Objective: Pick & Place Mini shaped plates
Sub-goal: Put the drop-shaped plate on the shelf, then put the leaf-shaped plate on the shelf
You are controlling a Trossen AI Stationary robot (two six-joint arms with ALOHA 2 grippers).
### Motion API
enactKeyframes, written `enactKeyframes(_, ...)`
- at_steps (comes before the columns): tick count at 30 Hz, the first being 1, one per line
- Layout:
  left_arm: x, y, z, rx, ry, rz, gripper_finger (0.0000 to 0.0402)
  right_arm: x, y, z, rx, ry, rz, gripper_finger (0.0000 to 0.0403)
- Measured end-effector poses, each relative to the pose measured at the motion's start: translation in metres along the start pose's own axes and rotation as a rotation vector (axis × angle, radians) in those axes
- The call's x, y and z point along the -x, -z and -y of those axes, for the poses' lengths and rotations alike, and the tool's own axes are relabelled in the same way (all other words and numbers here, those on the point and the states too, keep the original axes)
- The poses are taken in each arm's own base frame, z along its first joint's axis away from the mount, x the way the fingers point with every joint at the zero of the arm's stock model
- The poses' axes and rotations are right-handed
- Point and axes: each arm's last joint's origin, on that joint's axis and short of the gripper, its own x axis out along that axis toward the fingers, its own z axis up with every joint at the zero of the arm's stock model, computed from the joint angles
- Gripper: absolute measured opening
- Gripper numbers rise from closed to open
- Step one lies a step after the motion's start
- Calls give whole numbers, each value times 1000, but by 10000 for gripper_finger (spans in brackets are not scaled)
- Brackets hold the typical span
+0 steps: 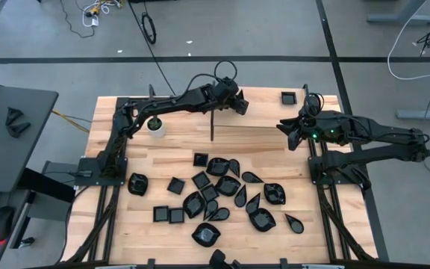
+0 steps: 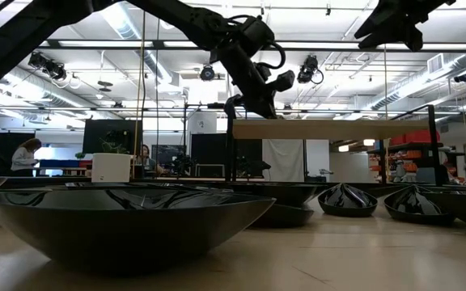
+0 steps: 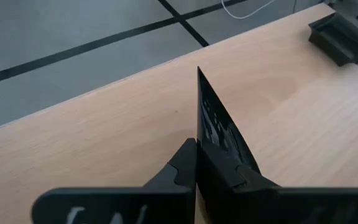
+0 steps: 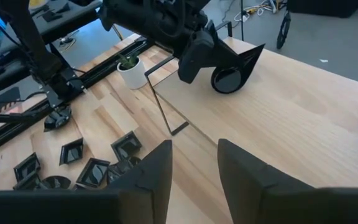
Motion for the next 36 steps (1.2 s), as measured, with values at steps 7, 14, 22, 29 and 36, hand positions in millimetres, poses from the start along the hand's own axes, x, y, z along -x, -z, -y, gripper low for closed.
enactKeyframes(7, 0, -1, -2, -7, -28, 13, 84, 0, 0, 0, 0, 0, 0, 133)
enactKeyframes(14, -3, -5, -10, 4, -47, 20, 122, 0, 0, 0, -4, 0, -1, 133)
enactKeyframes(22, -2, -10, -16, 11, -55, 26, 127, 0, 0, 0, -30, 0, -1, 133)
enactKeyframes(29, 34, -35, -18, 16, 1, 64, 126, 0, 0, 0, -30, -9, -7, 133)
enactKeyframes(36, 112, -59, -15, -52, 58, 73, 126, 0, -2, -2, -33, -33, 11, 133)
